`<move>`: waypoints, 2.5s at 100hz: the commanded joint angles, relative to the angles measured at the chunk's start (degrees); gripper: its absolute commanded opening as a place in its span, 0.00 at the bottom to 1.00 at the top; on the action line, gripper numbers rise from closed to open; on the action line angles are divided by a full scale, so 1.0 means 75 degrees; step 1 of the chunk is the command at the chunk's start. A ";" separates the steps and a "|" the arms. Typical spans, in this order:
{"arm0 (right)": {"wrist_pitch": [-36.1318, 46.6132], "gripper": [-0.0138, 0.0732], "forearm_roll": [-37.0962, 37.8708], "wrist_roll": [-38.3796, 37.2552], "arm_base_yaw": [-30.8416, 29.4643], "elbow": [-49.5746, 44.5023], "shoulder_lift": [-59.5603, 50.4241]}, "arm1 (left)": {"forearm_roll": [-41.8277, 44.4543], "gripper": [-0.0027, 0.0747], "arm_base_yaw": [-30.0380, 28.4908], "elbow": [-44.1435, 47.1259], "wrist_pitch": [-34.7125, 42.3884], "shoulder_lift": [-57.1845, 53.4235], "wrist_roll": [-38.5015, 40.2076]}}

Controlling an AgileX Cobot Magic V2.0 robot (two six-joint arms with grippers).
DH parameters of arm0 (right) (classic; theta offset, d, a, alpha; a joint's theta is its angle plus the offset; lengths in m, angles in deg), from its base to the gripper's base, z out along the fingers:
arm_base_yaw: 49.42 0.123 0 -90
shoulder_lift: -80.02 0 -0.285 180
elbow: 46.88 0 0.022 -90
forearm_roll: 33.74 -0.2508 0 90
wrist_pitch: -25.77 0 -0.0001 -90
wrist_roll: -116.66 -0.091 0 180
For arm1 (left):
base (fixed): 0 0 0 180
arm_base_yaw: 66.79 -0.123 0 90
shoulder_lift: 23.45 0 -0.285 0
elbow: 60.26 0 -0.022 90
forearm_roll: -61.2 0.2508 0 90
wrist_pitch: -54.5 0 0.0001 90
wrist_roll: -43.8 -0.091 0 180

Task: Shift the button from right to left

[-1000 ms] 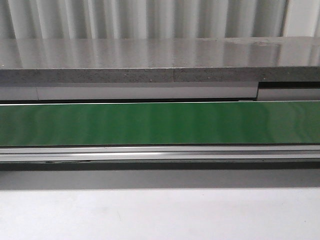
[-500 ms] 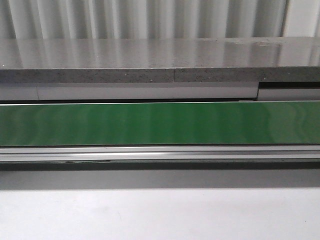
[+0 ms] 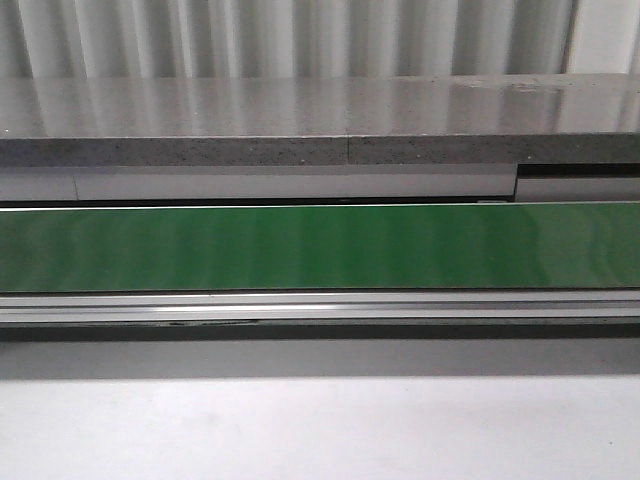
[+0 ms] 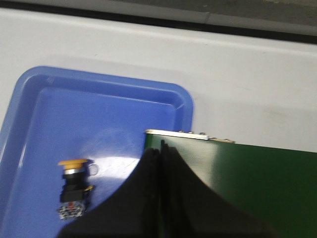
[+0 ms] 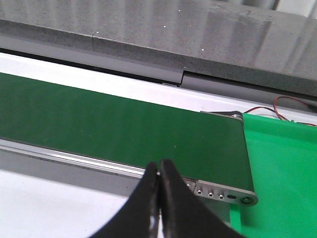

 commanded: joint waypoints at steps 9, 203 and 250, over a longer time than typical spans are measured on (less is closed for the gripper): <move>0.0624 0.08 -0.0050 0.0059 0.0017 0.0179 0.0109 | -0.0147 0.01 0.1033 0.0351 0.0848 -0.0941 -0.0262; 0.0624 0.08 -0.0050 0.0059 0.0017 0.0179 0.0109 | 0.0159 0.01 0.2845 0.9942 0.7298 -1.0033 0.0390; 0.0624 0.08 -0.0050 0.0059 0.0017 0.0179 0.0109 | 0.1350 0.01 0.2708 1.1510 0.7298 -1.1650 0.1834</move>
